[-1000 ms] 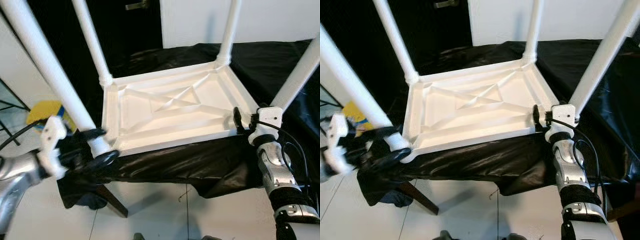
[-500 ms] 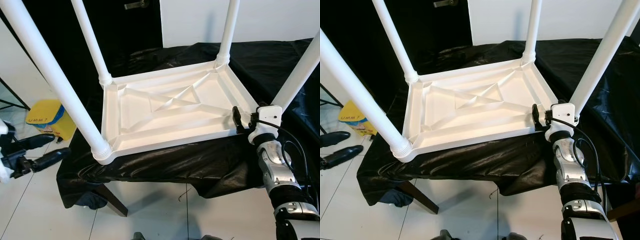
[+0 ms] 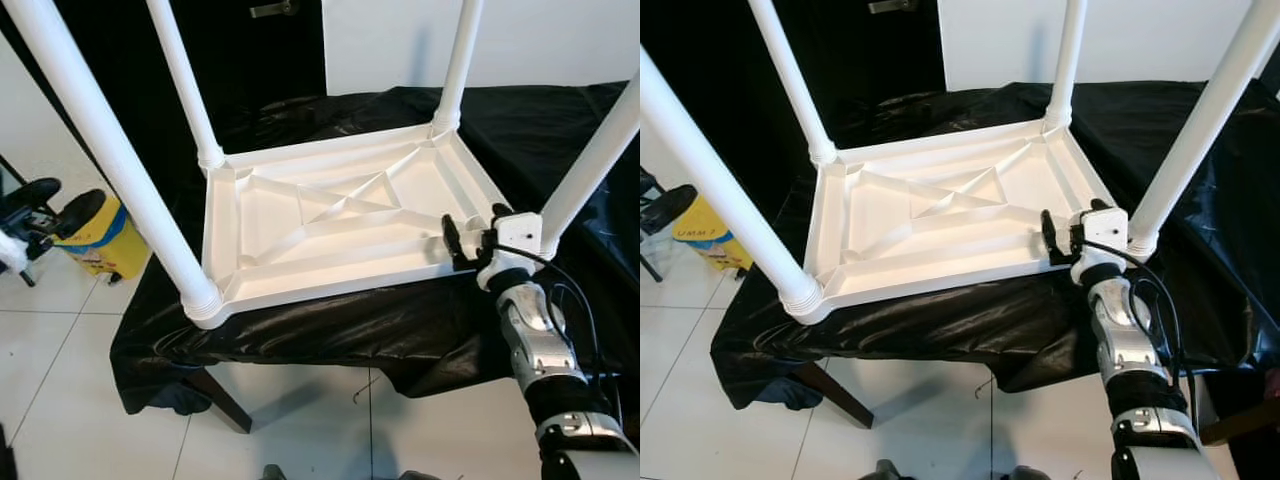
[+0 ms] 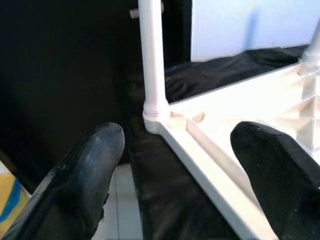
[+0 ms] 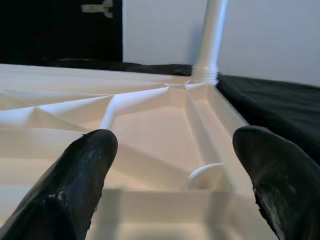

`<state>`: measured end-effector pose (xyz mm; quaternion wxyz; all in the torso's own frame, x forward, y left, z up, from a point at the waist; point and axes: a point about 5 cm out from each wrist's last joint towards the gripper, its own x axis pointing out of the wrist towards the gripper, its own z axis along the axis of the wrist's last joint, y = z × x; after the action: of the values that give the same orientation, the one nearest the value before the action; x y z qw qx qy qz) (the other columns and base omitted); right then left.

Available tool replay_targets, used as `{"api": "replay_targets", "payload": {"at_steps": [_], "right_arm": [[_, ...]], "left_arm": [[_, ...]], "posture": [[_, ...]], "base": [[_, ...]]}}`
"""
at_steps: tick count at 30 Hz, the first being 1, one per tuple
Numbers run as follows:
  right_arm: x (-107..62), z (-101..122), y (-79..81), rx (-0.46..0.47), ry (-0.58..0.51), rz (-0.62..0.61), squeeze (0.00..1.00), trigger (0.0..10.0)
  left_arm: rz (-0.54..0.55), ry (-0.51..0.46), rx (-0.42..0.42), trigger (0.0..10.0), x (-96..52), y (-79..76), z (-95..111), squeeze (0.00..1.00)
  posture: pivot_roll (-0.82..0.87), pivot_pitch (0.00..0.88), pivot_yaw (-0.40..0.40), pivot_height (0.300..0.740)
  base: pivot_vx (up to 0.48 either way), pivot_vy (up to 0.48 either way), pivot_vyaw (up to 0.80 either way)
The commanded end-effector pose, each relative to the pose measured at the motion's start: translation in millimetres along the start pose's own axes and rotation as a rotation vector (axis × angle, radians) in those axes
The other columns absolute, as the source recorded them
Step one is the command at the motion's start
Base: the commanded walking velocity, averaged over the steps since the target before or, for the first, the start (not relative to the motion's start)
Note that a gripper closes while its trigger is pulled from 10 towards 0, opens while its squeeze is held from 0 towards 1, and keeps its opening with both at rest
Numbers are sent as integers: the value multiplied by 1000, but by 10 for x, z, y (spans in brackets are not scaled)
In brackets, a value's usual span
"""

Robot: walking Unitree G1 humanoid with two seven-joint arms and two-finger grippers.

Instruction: Building children table

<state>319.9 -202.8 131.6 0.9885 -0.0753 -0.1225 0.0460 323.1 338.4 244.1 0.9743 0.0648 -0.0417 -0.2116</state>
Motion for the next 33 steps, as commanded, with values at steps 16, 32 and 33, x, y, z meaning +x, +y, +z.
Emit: {"api": "replay_targets", "payload": {"at_steps": [16,32,33], "right_arm": [[-375,88,209,11,24,-74,0,10000],[-712,-141,295,99,220,-287,0,10000],[-712,-150,314,111,237,-284,0,10000]], "left_arm": [[93,-118,-66,10000,674,-283,-19,0],[-179,-247,-212,10000,858,-753,-159,0],[-192,-250,-207,10000,874,-797,-164,0]], "posture": [[-150,45,70,740],[-167,37,54,740],[-166,37,54,740]], "base": [[0,0,0],[0,0,0],[0,0,0]]}}
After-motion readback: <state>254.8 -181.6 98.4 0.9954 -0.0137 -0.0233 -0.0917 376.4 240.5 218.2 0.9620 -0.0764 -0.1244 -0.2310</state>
